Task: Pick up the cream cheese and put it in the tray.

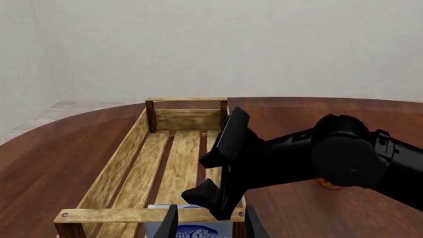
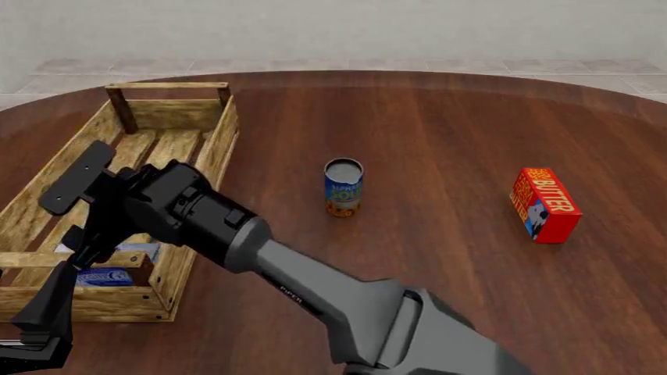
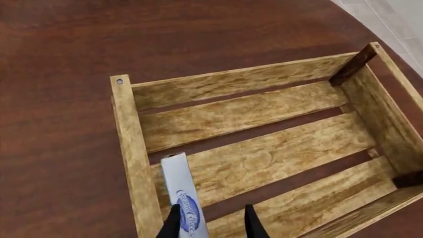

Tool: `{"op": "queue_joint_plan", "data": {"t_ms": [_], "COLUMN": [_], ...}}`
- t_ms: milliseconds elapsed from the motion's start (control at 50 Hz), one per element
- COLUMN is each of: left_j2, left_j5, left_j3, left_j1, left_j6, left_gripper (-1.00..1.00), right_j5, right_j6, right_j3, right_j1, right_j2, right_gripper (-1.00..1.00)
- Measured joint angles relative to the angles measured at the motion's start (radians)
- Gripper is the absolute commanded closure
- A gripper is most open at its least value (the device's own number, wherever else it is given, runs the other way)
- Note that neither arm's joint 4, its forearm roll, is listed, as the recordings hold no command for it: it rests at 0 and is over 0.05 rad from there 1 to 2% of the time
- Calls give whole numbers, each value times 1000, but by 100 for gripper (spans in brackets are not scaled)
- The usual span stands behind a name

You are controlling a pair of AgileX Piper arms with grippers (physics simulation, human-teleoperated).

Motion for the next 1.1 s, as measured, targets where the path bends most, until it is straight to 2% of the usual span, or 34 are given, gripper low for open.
{"op": "queue_joint_plan", "data": {"t_ms": [600, 1100], "left_j2": [0, 0], "left_j5": [0, 0], "left_j3": [0, 0], "left_j1": [0, 0], "left_j6": [0, 0], "left_gripper": [-100, -100], "right_j5": [16, 42], "right_j6": [-22, -52], "right_j3": [26, 38], "right_j1": [-9, 2], "right_j2": [-25, -187], "right_gripper": [-100, -100]}}
